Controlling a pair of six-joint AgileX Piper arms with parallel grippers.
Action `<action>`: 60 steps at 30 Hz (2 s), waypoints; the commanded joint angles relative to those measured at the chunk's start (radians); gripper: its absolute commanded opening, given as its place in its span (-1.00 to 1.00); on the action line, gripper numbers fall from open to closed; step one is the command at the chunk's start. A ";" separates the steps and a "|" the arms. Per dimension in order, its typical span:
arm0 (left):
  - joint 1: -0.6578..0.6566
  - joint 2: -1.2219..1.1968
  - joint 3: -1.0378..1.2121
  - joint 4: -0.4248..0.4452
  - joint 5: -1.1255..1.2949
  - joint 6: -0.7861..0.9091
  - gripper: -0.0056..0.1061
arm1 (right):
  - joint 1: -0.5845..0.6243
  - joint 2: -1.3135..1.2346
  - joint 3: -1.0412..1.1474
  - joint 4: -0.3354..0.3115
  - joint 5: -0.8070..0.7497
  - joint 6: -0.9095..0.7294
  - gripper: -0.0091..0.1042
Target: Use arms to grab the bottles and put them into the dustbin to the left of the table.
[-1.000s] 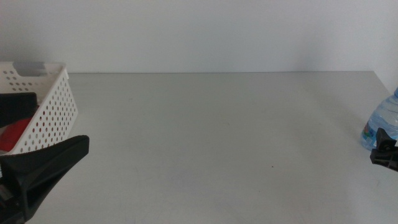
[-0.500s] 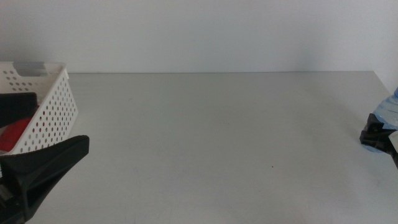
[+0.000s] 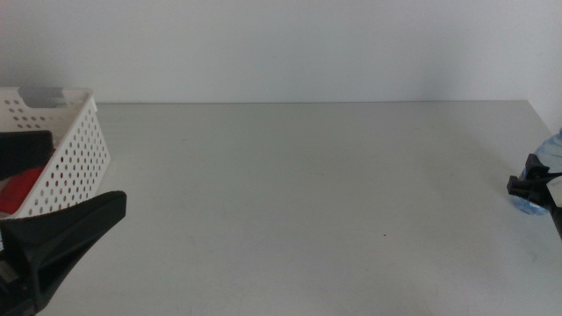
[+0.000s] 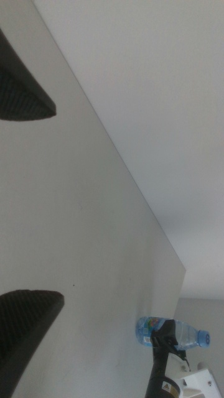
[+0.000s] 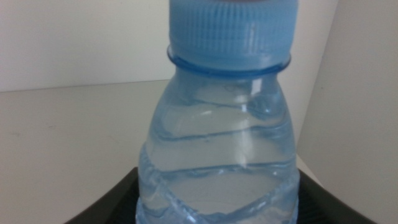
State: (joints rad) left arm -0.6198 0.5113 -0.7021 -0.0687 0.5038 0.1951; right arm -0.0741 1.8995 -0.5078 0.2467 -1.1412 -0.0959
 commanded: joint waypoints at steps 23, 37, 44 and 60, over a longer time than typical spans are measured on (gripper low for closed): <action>-0.001 0.010 -0.027 -0.003 -0.078 -0.014 0.75 | 0.351 -0.086 -0.463 -0.692 0.229 0.330 -0.86; -0.001 0.010 -0.027 -0.003 -0.078 -0.014 0.75 | 0.556 0.174 -0.754 -0.745 0.260 0.396 -0.86; -0.001 0.010 -0.027 -0.003 -0.078 -0.014 0.75 | 0.586 0.227 -0.768 -0.752 0.254 0.396 -0.86; -0.001 0.010 -0.027 -0.003 -0.078 -0.014 0.75 | 0.582 0.195 -0.740 -0.884 0.269 0.504 0.57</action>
State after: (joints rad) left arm -0.6198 0.5113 -0.7021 -0.0687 0.5038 0.1951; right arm 0.5122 2.1810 -1.2373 -0.6246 -0.7967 0.3934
